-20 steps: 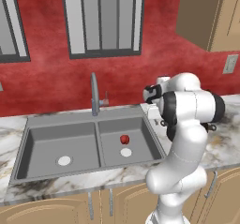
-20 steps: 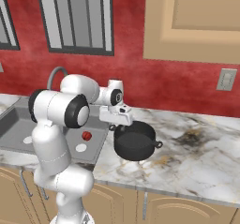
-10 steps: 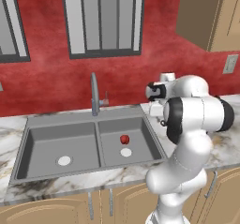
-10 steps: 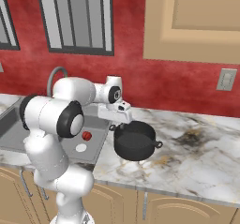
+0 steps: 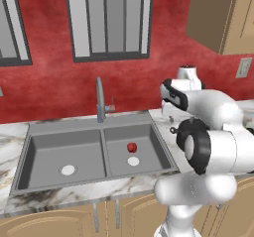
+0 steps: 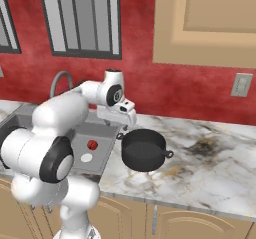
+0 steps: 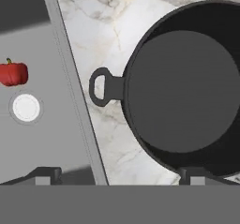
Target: Dump the bell pepper from the pot into the sink. Then turn on the water and wash the bell pepper. Then turn off the water and put the bell pepper back in the pot.
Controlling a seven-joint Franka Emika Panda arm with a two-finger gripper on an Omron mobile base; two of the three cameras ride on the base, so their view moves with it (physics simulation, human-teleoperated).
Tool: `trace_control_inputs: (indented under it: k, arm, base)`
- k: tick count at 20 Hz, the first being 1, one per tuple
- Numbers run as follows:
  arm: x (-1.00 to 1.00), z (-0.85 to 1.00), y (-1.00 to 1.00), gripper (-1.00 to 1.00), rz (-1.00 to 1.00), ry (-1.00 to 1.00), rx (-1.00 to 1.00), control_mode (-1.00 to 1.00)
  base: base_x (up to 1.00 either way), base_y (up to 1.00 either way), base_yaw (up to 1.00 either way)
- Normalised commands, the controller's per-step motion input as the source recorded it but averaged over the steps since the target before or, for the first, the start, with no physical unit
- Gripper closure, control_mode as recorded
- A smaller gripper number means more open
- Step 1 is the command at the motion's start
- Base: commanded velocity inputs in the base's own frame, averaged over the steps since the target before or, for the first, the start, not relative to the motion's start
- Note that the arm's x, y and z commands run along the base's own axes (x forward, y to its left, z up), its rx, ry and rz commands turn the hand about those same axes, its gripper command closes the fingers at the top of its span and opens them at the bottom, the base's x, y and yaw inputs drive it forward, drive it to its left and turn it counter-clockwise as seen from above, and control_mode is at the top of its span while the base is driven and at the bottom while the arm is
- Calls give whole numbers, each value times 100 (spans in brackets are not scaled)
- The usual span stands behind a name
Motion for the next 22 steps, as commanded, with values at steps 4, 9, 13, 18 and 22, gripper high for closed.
trace_control_inputs:
  k: [4,9,13,18,22]
  arm:
    - [-49,84,43,-100,5,-28,0,-100]
    - [-26,64,44,-100,11,-21,0,-100]
    - [0,37,38,-100,19,-15,4,-100]
    - [0,5,40,-100,23,-12,2,-100]
    - [0,0,36,-100,26,-12,7,-100]
  base:
    - [0,0,0]
    - [0,0,0]
    - [0,0,0]
    - [0,0,0]
    - [0,0,0]
